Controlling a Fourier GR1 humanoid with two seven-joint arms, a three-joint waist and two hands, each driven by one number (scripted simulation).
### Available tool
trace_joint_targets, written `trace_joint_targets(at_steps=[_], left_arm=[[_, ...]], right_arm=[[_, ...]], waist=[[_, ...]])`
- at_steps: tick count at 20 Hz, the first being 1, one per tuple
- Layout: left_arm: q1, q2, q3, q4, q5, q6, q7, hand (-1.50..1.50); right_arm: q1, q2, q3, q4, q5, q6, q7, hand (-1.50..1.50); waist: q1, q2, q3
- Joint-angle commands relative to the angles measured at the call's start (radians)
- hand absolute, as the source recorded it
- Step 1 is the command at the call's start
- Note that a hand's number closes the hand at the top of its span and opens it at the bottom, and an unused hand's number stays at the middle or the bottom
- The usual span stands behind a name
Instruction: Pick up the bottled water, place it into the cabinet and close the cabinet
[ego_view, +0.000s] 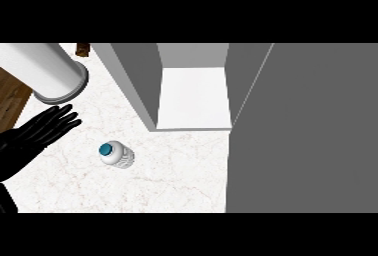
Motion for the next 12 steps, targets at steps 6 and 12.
trace_joint_targets(at_steps=[6, 12], left_arm=[[-0.018, -0.138, -0.021, 0.183, -0.394, -0.030, -0.242, -1.50], [-0.111, -0.130, -0.022, 0.463, -0.590, 0.010, -0.497, -1.50]], right_arm=[[0.170, -0.034, 0.041, -0.123, 0.019, 0.044, -0.079, -1.50], [0.188, -0.040, 0.002, -0.075, -0.015, 0.073, -0.144, -1.50]], waist=[[-0.009, -0.001, -0.001], [-0.014, 0.005, -0.002]])
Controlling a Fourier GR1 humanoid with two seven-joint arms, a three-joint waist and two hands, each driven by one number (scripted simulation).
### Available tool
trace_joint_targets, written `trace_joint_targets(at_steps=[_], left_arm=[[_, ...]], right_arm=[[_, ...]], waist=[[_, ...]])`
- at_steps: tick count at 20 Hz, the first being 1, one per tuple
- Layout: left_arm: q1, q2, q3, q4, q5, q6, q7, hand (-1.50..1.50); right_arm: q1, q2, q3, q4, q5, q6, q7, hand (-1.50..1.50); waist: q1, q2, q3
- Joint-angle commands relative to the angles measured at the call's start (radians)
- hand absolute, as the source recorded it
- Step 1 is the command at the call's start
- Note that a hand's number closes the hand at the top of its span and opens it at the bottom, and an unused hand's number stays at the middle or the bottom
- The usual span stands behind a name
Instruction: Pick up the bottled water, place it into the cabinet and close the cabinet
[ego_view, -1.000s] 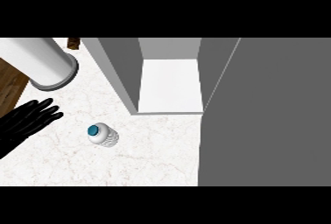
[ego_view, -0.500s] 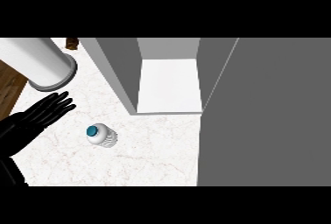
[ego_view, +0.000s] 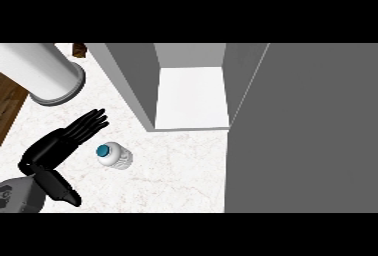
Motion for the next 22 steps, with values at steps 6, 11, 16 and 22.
trace_joint_targets(at_steps=[6, 11, 16, 22], left_arm=[[-0.118, -0.028, -0.049, 0.365, -0.230, 0.106, -0.350, -1.50], [-0.173, 0.005, -0.074, 0.537, -0.290, 0.163, -0.481, -1.50], [-0.162, -0.024, -0.141, 0.618, -0.291, 0.099, -0.540, -1.50], [-0.182, -0.037, -0.193, 0.704, -0.298, 0.080, -0.587, -1.50]], right_arm=[[0.091, -0.018, 0.016, -0.109, -0.026, 0.020, -0.011, -1.50], [0.138, -0.029, 0.033, -0.076, -0.001, 0.040, -0.086, -1.50], [0.141, -0.050, 0.016, -0.108, -0.032, 0.048, -0.071, -1.50], [0.207, -0.031, 0.077, -0.091, 0.008, 0.047, -0.125, -1.50]], waist=[[-0.012, 0.004, -0.001], [-0.018, 0.004, -0.001], [-0.021, 0.009, -0.003], [-0.031, 0.005, -0.004]])
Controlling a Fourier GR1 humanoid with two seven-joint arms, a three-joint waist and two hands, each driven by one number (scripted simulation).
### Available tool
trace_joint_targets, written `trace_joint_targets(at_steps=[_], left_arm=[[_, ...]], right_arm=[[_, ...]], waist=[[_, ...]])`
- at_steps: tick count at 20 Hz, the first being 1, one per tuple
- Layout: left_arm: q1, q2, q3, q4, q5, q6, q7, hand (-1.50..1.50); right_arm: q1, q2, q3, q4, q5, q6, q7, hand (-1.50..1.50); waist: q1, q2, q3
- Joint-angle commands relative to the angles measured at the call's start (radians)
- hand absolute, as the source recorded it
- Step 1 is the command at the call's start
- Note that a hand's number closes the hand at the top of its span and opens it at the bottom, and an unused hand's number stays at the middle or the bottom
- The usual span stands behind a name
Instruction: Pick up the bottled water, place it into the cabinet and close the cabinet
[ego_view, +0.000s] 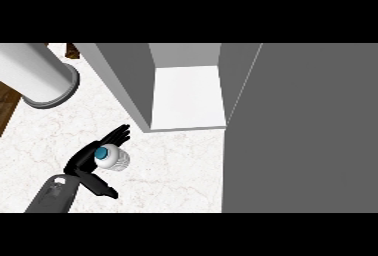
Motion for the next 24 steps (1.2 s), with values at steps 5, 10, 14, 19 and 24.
trace_joint_targets(at_steps=[5, 10, 14, 19, 24], left_arm=[[-0.051, -0.046, -0.014, 0.131, 0.030, -0.111, -0.165, 1.50], [-0.063, -0.046, 0.006, 0.199, 0.074, -0.132, -0.157, 1.50], [-0.072, -0.084, -0.006, 0.217, 0.085, -0.135, -0.183, 1.50], [-0.089, -0.079, -0.046, 0.227, 0.073, -0.185, -0.191, 1.50], [-0.009, -0.158, 0.133, 0.194, 0.237, 0.157, -0.201, 1.50]], right_arm=[[0.036, -0.007, -0.021, -0.066, -0.032, -0.002, 0.008, -1.50], [0.095, -0.037, -0.022, -0.114, -0.051, 0.023, -0.004, -1.50], [0.102, -0.035, 0.015, -0.069, -0.006, 0.031, -0.034, -1.50], [0.055, -0.021, -0.011, -0.046, -0.015, 0.010, -0.033, -1.50], [0.091, -0.006, 0.011, -0.056, -0.012, -0.001, -0.048, -1.50]], waist=[[0.008, 0.004, -0.001], [0.000, 0.002, -0.001], [-0.006, 0.001, -0.002], [0.011, 0.004, -0.001], [0.043, -0.011, 0.002]])
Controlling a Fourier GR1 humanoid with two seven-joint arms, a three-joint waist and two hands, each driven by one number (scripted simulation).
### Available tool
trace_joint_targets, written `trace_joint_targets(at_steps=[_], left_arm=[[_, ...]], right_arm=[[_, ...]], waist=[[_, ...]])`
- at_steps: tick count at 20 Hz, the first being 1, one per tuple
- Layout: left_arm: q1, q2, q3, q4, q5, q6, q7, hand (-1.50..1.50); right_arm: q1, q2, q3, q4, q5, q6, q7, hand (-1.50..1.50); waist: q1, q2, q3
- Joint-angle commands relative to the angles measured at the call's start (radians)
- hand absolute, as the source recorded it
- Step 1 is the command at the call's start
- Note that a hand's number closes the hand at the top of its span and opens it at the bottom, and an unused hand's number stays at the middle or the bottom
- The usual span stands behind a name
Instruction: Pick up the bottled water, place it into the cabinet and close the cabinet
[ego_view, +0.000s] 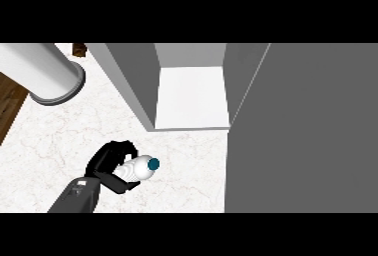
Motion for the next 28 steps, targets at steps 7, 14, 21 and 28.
trace_joint_targets(at_steps=[7, 14, 21, 28], left_arm=[[0.128, -0.164, 0.117, -0.134, 0.222, 0.259, -0.105, 1.50], [0.097, -0.167, -0.088, -0.281, 0.407, 0.402, 0.048, 1.50], [0.068, -0.167, -0.297, -0.524, 0.500, 0.647, 0.211, 1.50], [-0.066, -0.167, -0.435, -0.604, 0.510, 0.906, 0.286, 1.50]], right_arm=[[0.093, -0.019, -0.006, -0.059, -0.024, 0.017, -0.025, -1.50], [0.002, 0.002, 0.011, -0.087, -0.036, -0.028, 0.093, -1.50], [0.000, 0.005, 0.012, -0.077, -0.027, -0.028, 0.068, -1.50], [-0.044, -0.005, -0.057, -0.038, -0.081, -0.019, 0.065, -1.50]], waist=[[0.019, -0.015, 0.004], [0.029, -0.011, 0.003], [0.022, -0.011, 0.003], [0.009, -0.006, 0.003]])
